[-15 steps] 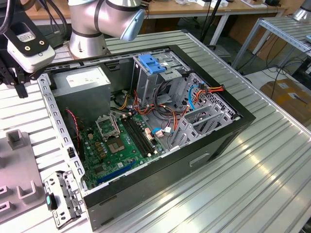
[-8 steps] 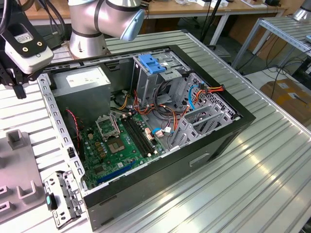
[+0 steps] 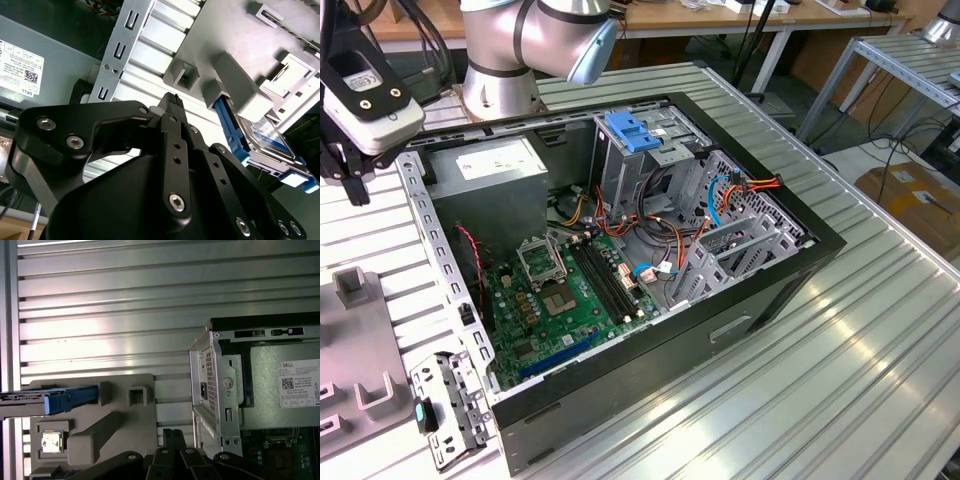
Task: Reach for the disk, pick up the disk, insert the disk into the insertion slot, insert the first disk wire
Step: 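Reach for the disk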
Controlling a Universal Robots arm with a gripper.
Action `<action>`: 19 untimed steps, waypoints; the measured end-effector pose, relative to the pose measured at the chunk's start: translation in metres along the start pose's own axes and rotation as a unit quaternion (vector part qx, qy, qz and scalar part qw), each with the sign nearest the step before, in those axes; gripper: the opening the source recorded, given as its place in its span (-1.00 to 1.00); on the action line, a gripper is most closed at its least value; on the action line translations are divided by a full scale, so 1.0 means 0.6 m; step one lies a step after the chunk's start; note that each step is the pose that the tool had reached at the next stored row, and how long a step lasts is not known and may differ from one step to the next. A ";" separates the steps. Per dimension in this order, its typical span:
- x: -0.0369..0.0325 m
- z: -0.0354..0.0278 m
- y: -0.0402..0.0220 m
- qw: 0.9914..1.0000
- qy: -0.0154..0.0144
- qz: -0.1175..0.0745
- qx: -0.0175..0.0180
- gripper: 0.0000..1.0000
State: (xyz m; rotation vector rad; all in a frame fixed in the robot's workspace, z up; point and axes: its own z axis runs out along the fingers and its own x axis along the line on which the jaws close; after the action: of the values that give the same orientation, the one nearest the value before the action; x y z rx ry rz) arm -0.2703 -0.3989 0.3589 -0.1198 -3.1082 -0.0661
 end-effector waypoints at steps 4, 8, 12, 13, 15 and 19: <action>0.003 0.001 0.000 1.000 0.001 0.000 0.000 -0.79; 0.006 0.002 -0.001 1.000 0.001 0.000 0.000 -0.79; 0.009 0.003 -0.001 1.000 0.001 0.000 0.000 -0.79; 0.009 0.004 -0.001 1.000 0.001 0.000 0.000 -0.79; 0.011 0.004 -0.001 1.000 0.002 0.000 0.000 -0.79; 0.013 0.005 -0.001 1.000 0.002 0.000 0.000 -0.79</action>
State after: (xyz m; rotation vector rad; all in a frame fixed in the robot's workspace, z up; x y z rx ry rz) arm -0.2785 -0.3989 0.3560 -0.1197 -3.1038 -0.0657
